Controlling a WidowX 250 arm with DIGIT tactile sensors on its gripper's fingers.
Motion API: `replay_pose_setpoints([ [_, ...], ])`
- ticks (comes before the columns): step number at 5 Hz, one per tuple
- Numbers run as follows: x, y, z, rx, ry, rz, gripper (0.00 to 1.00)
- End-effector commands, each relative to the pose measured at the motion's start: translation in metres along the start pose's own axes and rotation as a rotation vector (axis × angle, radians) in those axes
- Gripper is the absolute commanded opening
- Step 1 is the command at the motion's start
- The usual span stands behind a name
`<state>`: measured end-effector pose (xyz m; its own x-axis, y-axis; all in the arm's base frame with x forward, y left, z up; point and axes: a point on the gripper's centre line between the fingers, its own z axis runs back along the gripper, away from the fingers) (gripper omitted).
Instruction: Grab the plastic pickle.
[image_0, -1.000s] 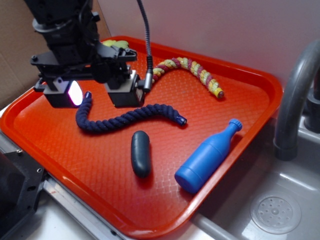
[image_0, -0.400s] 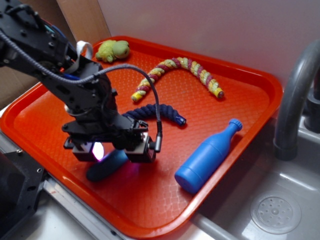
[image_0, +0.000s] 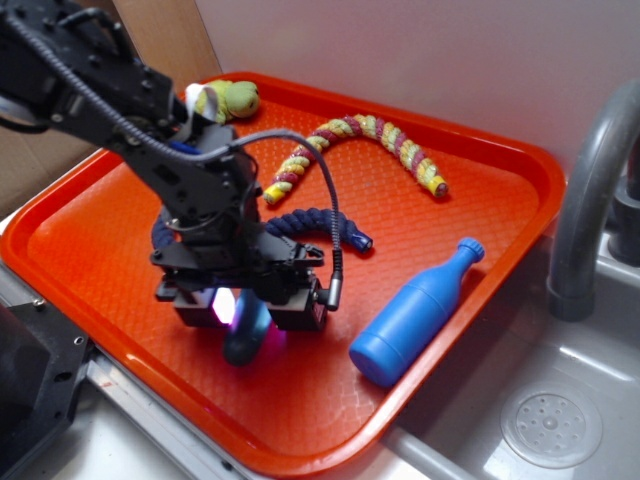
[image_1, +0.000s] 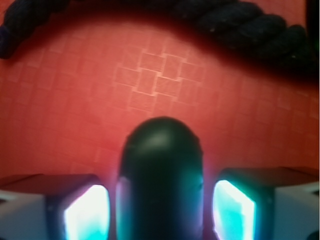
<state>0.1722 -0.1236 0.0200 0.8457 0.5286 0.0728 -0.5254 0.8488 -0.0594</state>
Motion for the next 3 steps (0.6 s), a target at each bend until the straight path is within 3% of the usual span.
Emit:
replay_pose_setpoints([
  [1,0.025,0.005,0.074,-0.08,-0.148,-0.258,0.0],
  [2,0.057,0.017,0.124,-0.045,-0.235,-0.37,0.0],
  [3,0.087,0.021,0.167,0.083,-0.14,-0.323,0.0],
])
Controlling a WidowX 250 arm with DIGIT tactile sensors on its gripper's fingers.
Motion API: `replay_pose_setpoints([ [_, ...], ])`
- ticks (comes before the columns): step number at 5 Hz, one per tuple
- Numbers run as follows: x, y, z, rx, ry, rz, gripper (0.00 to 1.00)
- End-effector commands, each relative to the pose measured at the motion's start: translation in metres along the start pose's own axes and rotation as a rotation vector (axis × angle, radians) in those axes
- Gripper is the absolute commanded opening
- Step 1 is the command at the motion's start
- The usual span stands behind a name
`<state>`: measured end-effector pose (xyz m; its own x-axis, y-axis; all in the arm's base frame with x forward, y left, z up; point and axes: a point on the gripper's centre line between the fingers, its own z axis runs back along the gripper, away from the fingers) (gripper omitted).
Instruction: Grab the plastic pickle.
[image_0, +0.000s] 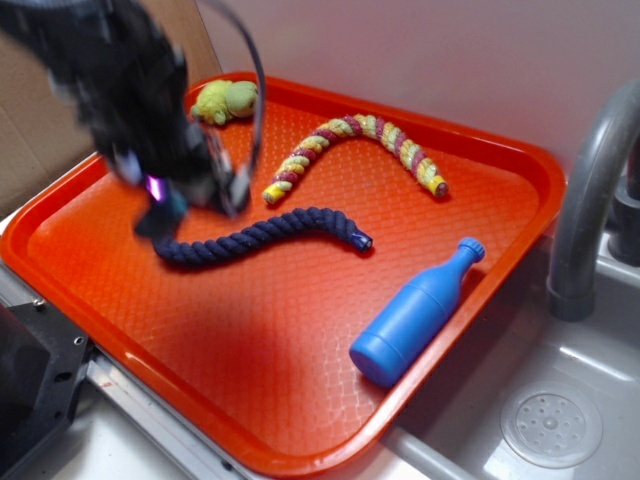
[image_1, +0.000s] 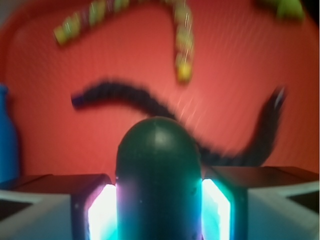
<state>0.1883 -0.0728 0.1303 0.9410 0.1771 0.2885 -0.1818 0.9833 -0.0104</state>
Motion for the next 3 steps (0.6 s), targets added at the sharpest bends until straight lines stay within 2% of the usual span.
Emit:
replay_pose_setpoints([
  [1,0.067,0.015,0.048,0.052,0.14,0.038,0.0],
  [2,0.071,0.03,0.042,0.006,0.184,0.091,0.0],
  [3,0.073,0.033,0.04,-0.013,0.184,0.095,0.0],
])
